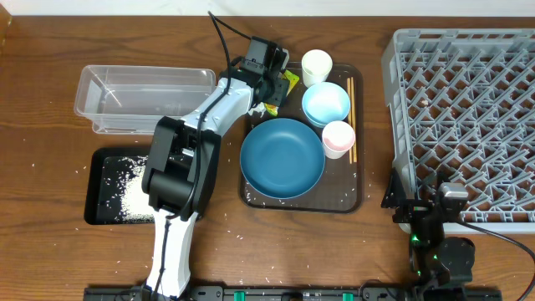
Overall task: Sort waste into correct bins and load items into the dishwasher rack
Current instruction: 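Grasp the yellow snack wrapper with the left gripper and lift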
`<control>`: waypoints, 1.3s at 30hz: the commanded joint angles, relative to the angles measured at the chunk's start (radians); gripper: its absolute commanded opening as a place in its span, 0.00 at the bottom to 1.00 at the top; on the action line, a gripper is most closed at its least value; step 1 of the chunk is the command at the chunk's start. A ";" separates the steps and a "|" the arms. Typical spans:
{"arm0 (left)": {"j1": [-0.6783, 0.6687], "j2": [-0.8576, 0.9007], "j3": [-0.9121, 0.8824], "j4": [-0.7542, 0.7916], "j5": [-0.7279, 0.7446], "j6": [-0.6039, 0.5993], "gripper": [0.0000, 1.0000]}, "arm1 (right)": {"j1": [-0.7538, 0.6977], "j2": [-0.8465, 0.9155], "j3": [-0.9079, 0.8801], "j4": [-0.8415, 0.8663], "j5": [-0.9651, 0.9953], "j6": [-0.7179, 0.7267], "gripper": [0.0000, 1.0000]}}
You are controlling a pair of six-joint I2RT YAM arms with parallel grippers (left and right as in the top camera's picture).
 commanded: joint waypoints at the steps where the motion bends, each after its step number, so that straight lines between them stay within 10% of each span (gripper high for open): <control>1: -0.003 0.017 -0.006 0.005 0.006 0.003 0.54 | -0.007 -0.006 -0.003 -0.002 0.006 -0.014 0.99; 21: -0.003 -0.046 -0.005 -0.002 0.007 0.003 0.07 | -0.007 -0.006 -0.003 -0.002 0.006 -0.014 0.99; 39: 0.000 -0.165 -0.005 -0.023 0.023 -0.002 0.06 | -0.007 -0.006 -0.003 -0.002 0.006 -0.014 0.99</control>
